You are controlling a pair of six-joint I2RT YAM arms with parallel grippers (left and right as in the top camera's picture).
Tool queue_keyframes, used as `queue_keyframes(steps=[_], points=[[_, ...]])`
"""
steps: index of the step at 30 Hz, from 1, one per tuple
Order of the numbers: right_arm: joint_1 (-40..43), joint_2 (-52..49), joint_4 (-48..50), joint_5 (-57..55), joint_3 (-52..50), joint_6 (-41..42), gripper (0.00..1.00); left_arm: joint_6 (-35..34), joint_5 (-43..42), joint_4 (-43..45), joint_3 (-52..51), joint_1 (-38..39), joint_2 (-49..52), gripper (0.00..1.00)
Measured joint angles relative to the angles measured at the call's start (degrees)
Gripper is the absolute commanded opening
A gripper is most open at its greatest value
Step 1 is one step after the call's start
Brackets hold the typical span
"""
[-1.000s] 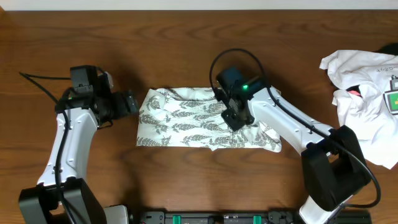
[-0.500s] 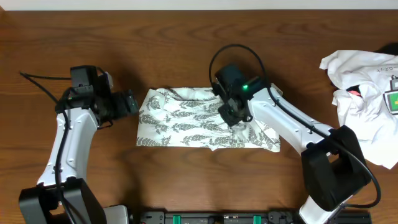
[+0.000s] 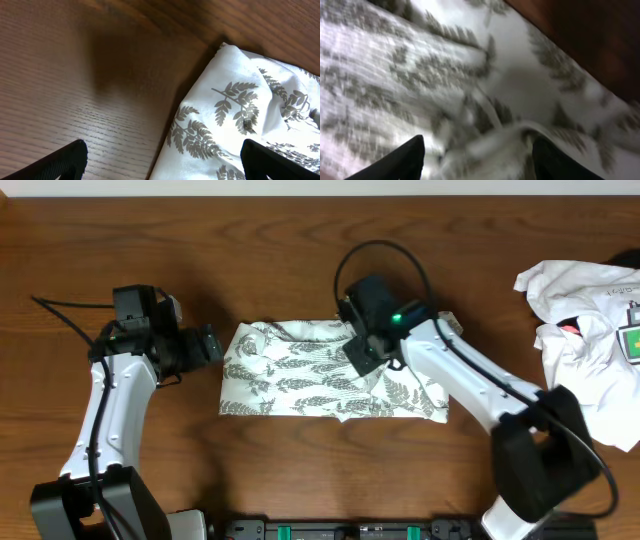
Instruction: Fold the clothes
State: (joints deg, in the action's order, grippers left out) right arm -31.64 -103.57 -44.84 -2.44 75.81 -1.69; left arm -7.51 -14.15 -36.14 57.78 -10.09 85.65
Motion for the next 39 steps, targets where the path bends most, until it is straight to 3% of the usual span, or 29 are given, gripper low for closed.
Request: queue_keyframes(steps=[3, 10, 27, 30, 32, 36, 39], points=[[1.6, 4.94, -1.62, -0.44, 0.44, 0.15, 0.79, 0.0, 0.0, -0.02, 0.0, 0.0, 0.02, 0.98], [3.5, 15.89, -8.83, -0.61, 2.75, -0.66, 0.79, 0.0, 0.0, -0.02, 0.0, 0.0, 0.0, 0.98], [4.79, 11.32, -10.91, 4.37, 1.29, -1.22, 0.79, 0.0, 0.0, -0.02, 0.0, 0.0, 0.02, 0.98], [4.48, 10.12, -9.16, 4.59, 1.27, -1.22, 0.85, 0.0, 0.0, -0.02, 0.0, 0.0, 0.0, 0.98], [4.02, 9.27, -8.02, 3.23, 1.27, 0.31, 0.99, 0.0, 0.0, -0.02, 0.0, 0.0, 0.0, 0.98], [2.51, 8.59, -7.69, 0.81, 1.27, 0.39, 0.99, 0.0, 0.02, -0.02, 0.0, 0.0, 0.02, 0.98], [-0.11, 8.57, -6.32, 1.16, 1.27, -5.27, 0.99, 0.0, 0.0, -0.02, 0.0, 0.0, 0.0, 0.98]])
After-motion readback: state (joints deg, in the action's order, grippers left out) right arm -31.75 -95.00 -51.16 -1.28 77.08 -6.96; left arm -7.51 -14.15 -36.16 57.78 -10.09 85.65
